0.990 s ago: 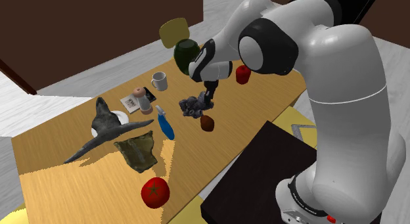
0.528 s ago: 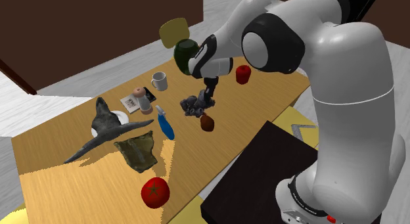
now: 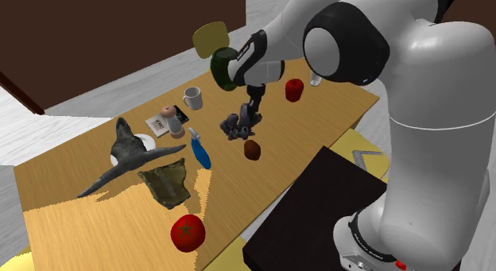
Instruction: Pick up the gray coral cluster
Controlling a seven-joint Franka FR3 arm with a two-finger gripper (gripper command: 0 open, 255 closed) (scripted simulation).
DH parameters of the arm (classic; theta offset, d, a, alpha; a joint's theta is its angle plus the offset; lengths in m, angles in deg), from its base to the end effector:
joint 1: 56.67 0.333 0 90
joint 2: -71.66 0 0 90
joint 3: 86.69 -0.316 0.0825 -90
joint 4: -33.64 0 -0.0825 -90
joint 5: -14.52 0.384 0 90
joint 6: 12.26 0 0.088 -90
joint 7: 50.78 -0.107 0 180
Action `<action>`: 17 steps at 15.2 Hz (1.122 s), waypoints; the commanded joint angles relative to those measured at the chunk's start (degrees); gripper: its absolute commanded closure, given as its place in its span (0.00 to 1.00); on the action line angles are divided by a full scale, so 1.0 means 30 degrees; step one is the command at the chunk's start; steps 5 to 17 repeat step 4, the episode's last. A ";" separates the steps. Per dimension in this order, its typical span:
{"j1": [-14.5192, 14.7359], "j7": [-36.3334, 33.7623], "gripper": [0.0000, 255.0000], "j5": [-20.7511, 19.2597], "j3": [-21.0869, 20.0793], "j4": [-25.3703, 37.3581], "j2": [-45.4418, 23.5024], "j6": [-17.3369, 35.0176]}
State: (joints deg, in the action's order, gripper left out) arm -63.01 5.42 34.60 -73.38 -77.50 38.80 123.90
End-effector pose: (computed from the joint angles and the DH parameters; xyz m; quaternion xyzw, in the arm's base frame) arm 0.5752 -0.1983 0.1821 -0.9775 -0.1978 0.0116 0.0725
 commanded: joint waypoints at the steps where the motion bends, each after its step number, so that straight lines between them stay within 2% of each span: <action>1: 0.0074 -0.0153 1.00 -0.0166 0.0117 0.0057 0.0371 -0.0387; 17: 0.0118 -0.0230 1.00 -0.0261 0.0181 0.0030 0.0600 -0.0581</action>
